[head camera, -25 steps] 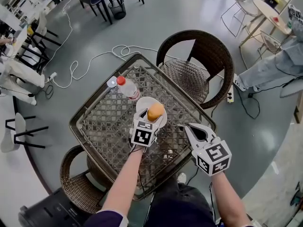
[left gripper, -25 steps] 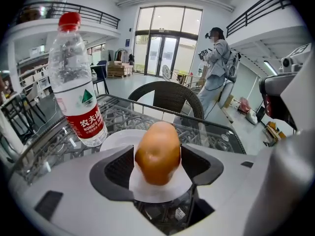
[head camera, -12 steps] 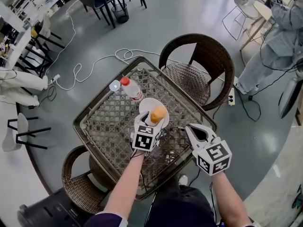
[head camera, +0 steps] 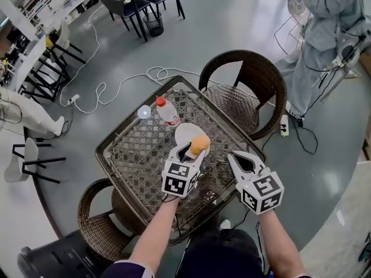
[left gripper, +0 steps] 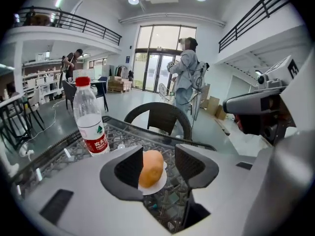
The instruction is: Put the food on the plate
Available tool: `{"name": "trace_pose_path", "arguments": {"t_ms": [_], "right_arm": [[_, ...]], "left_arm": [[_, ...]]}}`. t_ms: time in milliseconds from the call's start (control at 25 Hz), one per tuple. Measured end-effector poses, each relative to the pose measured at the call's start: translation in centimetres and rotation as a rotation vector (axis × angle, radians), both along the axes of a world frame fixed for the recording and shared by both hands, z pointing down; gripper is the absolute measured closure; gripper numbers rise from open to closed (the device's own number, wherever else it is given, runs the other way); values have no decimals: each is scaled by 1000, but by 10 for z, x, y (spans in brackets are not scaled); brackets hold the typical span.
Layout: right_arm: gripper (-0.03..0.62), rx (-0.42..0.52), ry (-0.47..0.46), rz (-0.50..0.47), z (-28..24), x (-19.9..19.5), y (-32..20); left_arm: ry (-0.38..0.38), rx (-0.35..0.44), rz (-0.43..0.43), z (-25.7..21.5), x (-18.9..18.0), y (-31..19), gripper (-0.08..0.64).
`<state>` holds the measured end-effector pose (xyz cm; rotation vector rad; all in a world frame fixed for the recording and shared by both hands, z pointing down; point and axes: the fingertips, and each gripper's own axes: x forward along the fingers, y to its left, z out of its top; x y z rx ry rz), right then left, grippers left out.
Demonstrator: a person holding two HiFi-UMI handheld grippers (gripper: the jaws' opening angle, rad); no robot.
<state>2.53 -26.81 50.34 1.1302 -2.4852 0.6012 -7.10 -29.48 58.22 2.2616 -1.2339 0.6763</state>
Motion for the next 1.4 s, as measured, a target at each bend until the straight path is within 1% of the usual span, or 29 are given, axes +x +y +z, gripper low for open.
{"name": "trace_pose_path", "arguments": {"t_ms": [120, 240, 320, 520, 680, 1000, 1400], "right_arm": [[589, 18, -14, 4, -10, 0, 0], [589, 42, -35, 9, -23, -2, 2], [589, 58, -52, 16, -33, -1, 2], [589, 105, -95, 31, -58, -2, 3], [589, 143, -126, 30, -76, -6, 6], [589, 198, -179, 3, -103, -17, 9], [589, 233, -187, -11, -116, -25, 14]], "left_arm": [[16, 61, 3, -24, 5, 6, 405], [20, 135, 8, -55, 10, 14, 496], [36, 169, 9, -74, 13, 20, 547], [119, 202, 13, -111, 20, 34, 551], [157, 229, 4, -133, 20, 44, 551], [180, 284, -10, -166, 20, 46, 551], [192, 309, -21, -180, 15, 54, 551]]}}
